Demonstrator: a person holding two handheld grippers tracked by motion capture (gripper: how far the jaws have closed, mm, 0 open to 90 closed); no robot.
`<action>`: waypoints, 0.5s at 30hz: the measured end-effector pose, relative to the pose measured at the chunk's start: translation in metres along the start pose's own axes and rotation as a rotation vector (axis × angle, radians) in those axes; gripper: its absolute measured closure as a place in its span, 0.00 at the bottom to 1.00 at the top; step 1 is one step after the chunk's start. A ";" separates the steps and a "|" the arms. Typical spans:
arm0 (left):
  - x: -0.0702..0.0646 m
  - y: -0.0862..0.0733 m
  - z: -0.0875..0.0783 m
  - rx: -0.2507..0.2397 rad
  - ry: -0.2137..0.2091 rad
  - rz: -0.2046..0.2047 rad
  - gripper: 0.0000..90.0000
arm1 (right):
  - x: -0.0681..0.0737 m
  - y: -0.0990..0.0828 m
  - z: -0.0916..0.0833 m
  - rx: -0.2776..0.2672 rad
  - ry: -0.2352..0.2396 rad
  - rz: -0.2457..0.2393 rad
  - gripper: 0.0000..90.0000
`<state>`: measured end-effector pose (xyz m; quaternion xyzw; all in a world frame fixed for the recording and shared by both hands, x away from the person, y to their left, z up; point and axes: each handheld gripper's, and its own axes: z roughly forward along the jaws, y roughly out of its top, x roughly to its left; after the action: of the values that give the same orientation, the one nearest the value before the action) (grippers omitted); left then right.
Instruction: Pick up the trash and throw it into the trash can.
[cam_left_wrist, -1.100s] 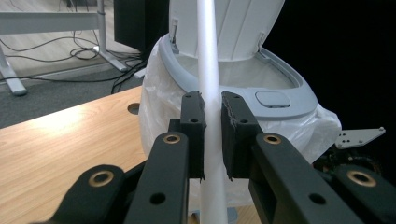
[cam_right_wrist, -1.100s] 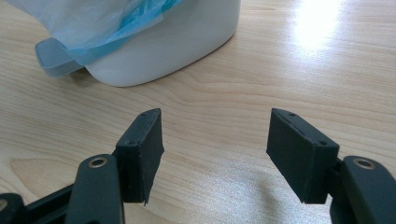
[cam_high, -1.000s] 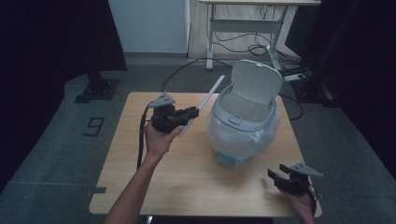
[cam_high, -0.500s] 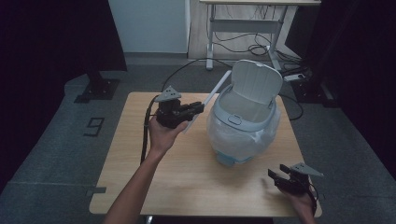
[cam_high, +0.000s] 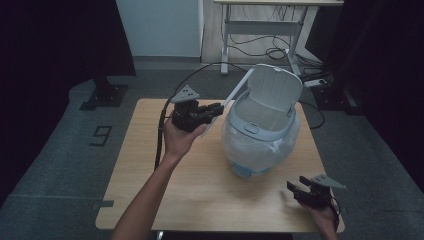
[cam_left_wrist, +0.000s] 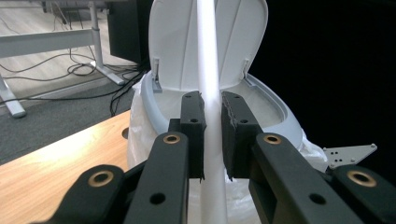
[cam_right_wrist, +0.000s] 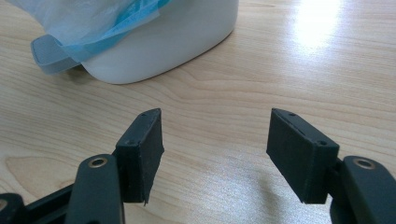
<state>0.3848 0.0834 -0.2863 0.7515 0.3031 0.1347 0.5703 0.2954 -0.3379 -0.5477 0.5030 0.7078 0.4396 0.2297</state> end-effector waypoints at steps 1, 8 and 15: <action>0.000 0.001 0.001 0.000 0.000 0.001 0.89 | 0.000 0.000 0.000 0.000 0.000 0.001 0.39; -0.003 0.007 0.005 0.000 -0.001 0.008 0.89 | -0.002 -0.001 0.000 0.000 -0.002 0.005 0.39; -0.003 0.011 0.010 0.001 0.001 0.012 0.89 | -0.002 -0.001 0.000 0.001 0.000 0.007 0.39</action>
<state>0.3910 0.0723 -0.2788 0.7535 0.2992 0.1384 0.5688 0.2957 -0.3399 -0.5489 0.5057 0.7061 0.4401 0.2282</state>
